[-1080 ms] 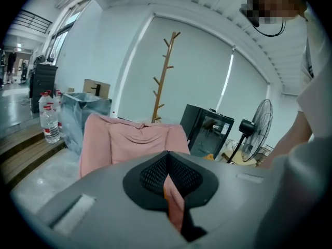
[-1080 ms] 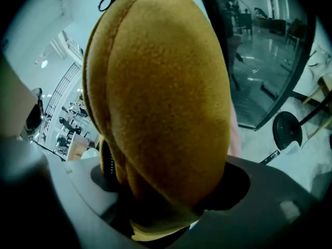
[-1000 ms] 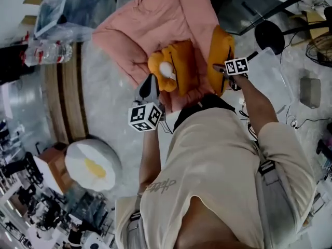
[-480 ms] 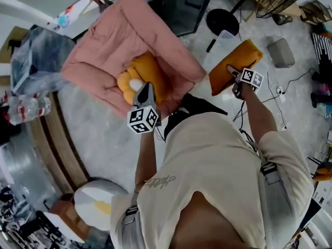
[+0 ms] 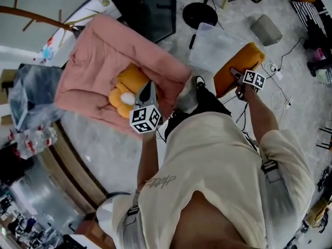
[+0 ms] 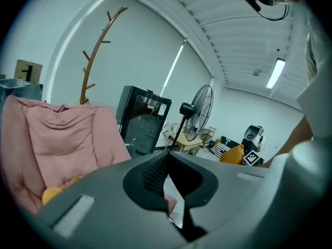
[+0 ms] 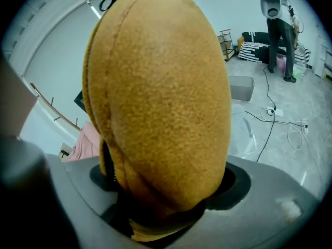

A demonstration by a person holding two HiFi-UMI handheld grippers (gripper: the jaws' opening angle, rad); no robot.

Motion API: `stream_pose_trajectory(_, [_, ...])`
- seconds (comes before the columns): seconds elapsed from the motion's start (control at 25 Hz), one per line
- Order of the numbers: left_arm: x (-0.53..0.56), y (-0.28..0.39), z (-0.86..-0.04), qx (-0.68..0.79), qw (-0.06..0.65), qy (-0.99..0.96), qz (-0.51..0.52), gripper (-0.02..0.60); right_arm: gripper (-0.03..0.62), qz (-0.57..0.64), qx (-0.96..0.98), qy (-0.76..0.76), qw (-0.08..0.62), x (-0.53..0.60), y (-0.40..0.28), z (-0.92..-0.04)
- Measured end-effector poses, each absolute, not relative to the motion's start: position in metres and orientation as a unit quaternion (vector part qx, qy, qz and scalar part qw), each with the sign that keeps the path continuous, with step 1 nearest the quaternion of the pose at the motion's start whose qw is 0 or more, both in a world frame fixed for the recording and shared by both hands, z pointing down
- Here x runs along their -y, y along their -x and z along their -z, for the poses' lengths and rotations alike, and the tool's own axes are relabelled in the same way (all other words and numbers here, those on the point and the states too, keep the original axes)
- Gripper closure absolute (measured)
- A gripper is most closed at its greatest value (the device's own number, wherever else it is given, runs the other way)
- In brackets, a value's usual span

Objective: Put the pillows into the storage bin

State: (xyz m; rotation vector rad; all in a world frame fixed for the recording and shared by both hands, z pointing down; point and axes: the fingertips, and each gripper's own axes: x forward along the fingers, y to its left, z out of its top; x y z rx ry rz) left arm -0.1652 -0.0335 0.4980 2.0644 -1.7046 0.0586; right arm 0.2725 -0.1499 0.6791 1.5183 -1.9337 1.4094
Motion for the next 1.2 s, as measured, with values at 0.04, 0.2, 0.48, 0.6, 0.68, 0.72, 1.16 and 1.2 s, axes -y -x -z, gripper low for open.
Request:
stream_pose_trajectory(0.04, [0.038, 0.161, -0.498, 0.618, 0.229, -0.751, -0.025, 0.566, 0.164, -0.493, 0.674, -0.528, 0.154, 0.153, -0.274, -0.681])
stream_pose_trajectory(0.2, [0.055, 0.142, -0.501, 0.618, 0.234, -0.749, -0.045, 0.566, 0.163, -0.500, 0.679, -0.511, 0.166, 0.175, -0.275, -0.692])
stream_pose_trajectory(0.48, [0.109, 0.114, -0.492, 0.639, 0.237, -0.727, -0.079, 0.566, 0.155, -0.516, 0.691, -0.463, 0.206, 0.245, -0.266, -0.731])
stream_pose_trajectory(0.6, [0.135, 0.106, -0.486, 0.651, 0.236, -0.715, -0.094, 0.566, 0.151, -0.530, 0.691, -0.439, 0.221, 0.276, -0.261, -0.751])
stream_pose_trajectory(0.68, [0.153, 0.099, -0.484, 0.658, 0.238, -0.707, -0.100, 0.565, 0.148, -0.537, 0.691, -0.426, 0.230, 0.297, -0.260, -0.765])
stream_pose_trajectory(0.72, [0.162, 0.095, -0.484, 0.661, 0.239, -0.704, -0.102, 0.566, 0.146, -0.539, 0.690, -0.421, 0.235, 0.308, -0.259, -0.771])
stream_pose_trajectory(1.16, [0.206, 0.074, -0.494, 0.691, 0.266, -0.661, -0.123, 0.565, 0.101, -0.571, 0.678, -0.376, 0.269, 0.397, -0.242, -0.816])
stream_pose_trajectory(1.2, [0.206, 0.076, -0.494, 0.696, 0.267, -0.655, -0.124, 0.566, 0.090, -0.573, 0.676, -0.375, 0.272, 0.402, -0.241, -0.819])
